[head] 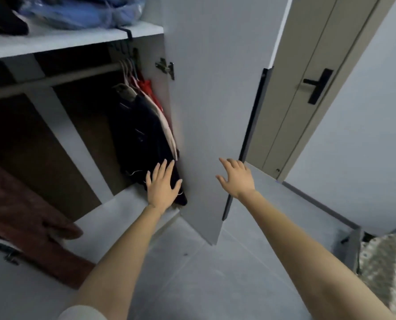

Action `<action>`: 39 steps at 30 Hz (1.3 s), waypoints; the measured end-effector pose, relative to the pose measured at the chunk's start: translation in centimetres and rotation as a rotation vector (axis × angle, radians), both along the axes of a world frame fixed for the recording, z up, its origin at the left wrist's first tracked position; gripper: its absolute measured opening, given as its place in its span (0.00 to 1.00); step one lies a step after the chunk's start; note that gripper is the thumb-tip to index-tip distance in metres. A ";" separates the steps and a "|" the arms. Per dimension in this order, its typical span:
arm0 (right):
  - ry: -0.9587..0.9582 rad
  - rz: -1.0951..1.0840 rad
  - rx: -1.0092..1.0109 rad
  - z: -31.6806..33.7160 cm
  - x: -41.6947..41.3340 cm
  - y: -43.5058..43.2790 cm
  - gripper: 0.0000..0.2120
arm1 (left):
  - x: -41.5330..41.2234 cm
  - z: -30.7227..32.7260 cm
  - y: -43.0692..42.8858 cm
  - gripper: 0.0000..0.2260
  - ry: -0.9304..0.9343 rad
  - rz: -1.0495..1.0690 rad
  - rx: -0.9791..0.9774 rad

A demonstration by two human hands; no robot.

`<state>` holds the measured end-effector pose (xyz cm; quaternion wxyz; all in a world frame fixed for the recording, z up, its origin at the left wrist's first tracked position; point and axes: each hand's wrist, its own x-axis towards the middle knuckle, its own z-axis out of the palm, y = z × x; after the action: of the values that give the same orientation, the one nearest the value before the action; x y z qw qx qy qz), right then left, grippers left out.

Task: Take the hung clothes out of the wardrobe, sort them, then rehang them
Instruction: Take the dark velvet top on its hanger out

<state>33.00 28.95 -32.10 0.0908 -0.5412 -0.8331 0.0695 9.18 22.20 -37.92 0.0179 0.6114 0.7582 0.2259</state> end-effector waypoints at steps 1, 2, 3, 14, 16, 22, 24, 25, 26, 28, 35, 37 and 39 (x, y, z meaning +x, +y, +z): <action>-0.001 0.025 -0.004 -0.1 -1.7 0.5 0.28 | -1.5 0.0 -0.1 0.29 -0.001 0.026 0.007; -0.006 0.051 -0.008 -0.1 -3.4 0.9 0.28 | -2.8 0.0 -0.3 0.29 -0.003 0.053 0.014; -0.010 0.080 -0.011 -0.2 -5.0 1.4 0.28 | -4.2 0.0 -0.4 0.29 -0.007 0.081 0.016; 0.004 0.293 -0.058 -1.2 -18.5 8.4 0.31 | -15.2 -0.6 0.8 0.29 0.014 0.348 -0.017; 0.018 0.331 -0.048 -1.0 -20.7 10.8 0.31 | -17.2 -0.4 2.3 0.30 0.012 0.393 -0.028; 0.056 0.411 -0.039 0.8 -26.9 17.8 0.31 | -21.1 0.9 6.5 0.30 -0.010 0.519 -0.049; 0.107 0.422 -0.057 1.2 -28.7 19.6 0.31 | -22.0 1.2 7.4 0.30 -0.030 0.543 -0.049; 0.140 0.423 -0.064 1.3 -29.6 20.3 0.31 | -22.5 1.3 7.8 0.30 -0.037 0.554 -0.040; 0.166 0.426 -0.066 1.3 -30.4 20.9 0.30 | -23.0 1.3 8.2 0.30 -0.039 0.564 -0.027; 0.188 0.436 -0.052 1.1 -31.8 21.8 0.30 | -23.9 1.2 8.6 0.30 -0.038 0.583 -0.021; 0.199 0.401 -0.029 1.7 -36.3 24.5 0.35 | -27.8 0.9 9.9 0.30 -0.060 0.620 0.017; 0.234 0.369 -0.025 2.0 -37.3 24.9 0.36 | -28.9 0.7 10.4 0.30 -0.073 0.610 0.029; 0.267 0.333 -0.016 2.3 -38.1 25.4 0.34 | -29.9 0.6 10.9 0.30 -0.093 0.594 0.043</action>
<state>-5.10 54.38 -29.84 0.1832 -0.3828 -0.8910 0.1615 -20.72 33.05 -37.34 -0.0272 0.3522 0.8973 0.2647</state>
